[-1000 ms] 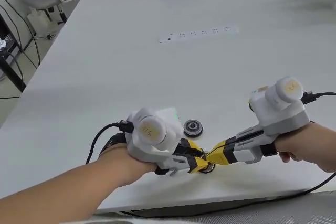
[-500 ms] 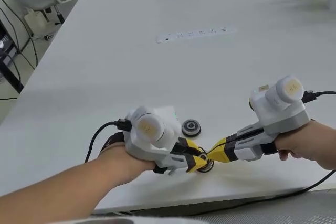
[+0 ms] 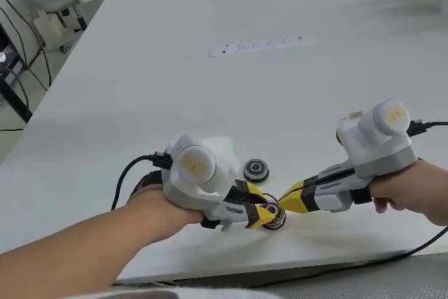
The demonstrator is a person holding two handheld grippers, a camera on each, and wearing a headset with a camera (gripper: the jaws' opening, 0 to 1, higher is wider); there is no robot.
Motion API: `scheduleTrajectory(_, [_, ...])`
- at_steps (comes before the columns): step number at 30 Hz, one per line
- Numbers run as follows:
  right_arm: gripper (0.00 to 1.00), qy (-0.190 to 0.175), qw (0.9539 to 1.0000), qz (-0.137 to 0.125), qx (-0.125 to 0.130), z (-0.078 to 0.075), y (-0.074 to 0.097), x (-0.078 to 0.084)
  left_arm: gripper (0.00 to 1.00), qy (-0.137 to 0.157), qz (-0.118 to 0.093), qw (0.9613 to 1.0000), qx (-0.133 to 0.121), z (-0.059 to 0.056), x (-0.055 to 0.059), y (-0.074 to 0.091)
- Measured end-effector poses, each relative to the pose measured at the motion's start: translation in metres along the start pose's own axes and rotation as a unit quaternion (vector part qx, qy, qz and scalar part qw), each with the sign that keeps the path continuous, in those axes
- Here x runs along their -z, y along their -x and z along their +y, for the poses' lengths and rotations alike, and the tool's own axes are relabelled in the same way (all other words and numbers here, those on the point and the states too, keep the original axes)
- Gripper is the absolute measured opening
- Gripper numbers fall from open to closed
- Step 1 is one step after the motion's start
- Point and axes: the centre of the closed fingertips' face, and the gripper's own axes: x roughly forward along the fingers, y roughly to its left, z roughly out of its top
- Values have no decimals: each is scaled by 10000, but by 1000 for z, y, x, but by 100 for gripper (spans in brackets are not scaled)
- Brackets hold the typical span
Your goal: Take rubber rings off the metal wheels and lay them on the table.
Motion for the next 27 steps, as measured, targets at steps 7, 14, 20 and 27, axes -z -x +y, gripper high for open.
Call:
scheduleTrajectory(7, [0,-43,10000,-25,-46,4,1,-1,14,-109,10,9999,36,-5,-1,8])
scheduleTrajectory(14, [0,-60,9999,-86,-40,6,3,-5,20,-51,-100,9999,7,-5,-5,20])
scheduleTrajectory(20, [0,-74,9999,-122,-57,9,4,-8,27,38,-241,9997,-51,-6,-7,34])
scheduleTrajectory(27, [0,-103,9997,-214,-57,10,5,-15,36,172,-419,9989,-123,-4,-13,52])
